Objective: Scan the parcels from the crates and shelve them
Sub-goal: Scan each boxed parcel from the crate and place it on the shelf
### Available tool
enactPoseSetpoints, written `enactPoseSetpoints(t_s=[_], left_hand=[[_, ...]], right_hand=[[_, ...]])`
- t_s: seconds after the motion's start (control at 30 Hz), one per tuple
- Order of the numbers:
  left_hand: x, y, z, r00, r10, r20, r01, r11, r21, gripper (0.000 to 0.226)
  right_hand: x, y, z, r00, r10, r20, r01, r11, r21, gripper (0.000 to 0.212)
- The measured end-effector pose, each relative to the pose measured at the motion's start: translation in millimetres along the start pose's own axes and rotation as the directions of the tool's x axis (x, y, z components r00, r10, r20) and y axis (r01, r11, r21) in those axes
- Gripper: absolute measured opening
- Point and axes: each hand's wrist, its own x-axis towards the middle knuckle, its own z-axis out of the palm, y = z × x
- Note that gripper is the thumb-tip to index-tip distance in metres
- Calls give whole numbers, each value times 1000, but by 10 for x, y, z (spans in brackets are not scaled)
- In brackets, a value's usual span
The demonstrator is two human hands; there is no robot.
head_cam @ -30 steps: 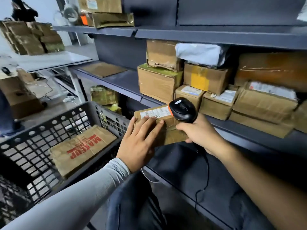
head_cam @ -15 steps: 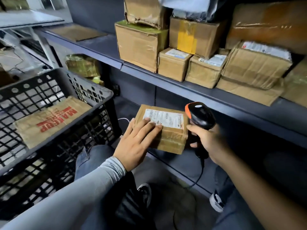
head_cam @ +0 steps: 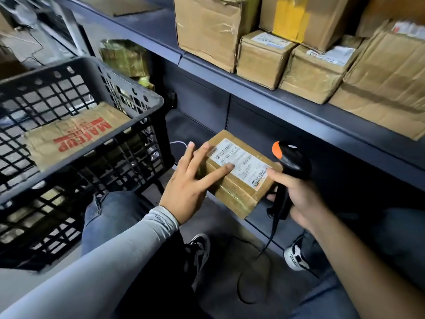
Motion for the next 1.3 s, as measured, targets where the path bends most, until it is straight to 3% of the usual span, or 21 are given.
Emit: enactPoseSetpoints(t_s=[0.2, 0.3, 0.33, 0.4, 0.47, 0.53, 0.7, 0.87, 1.03, 1.13, 1.23, 1.3], left_hand=[[45, 266, 68, 952, -307, -2, 281, 874, -396, 115], [92, 250, 132, 887, -458, 63, 399, 689, -605, 115], [104, 241, 132, 851, -503, 150, 448, 548, -706, 116], [143, 237, 61, 716, -573, 399, 550, 110, -828, 111], [190, 209, 2, 571, -504, 648, 578, -314, -753, 99], [206, 160, -9, 526, -419, 740, 568, -474, -672, 86], [210, 146, 39, 556, -377, 741, 596, -441, -671, 68], [197, 117, 91, 555, -404, 728, 631, -365, -684, 66], [203, 126, 138, 557, -466, 687, 600, -347, -721, 79], [208, 105, 166, 577, -520, 630, 578, -285, -765, 94], [218, 67, 192, 561, -594, 577, 581, -214, -786, 103], [220, 52, 223, 570, -610, 551, 592, -161, -790, 101]], right_hand=[[-9, 32, 159, 975, -172, -143, 183, 981, 68, 37], [-8, 52, 124, 966, -180, -184, 198, 977, 81, 23], [-20, 55, 102, 966, -173, -195, 192, 978, 84, 17], [-25, 74, 67, 960, -177, -219, 196, 978, 69, 19], [-18, 107, 52, 940, -219, -263, 226, 974, -6, 26], [-33, 145, 66, 920, -259, -295, 252, 966, -65, 17], [-146, 255, 183, 912, -338, -234, 297, 935, -193, 8], [-162, 297, 137, 953, -260, -153, 217, 944, -248, 12], [-186, 280, 126, 968, -219, -125, 159, 914, -374, 9], [-195, 232, 123, 970, -188, -156, 100, 889, -448, 11], [-204, 161, 64, 976, -141, -168, 55, 899, -434, 11], [-253, 113, 58, 993, -83, -87, 43, 921, -387, 7]])
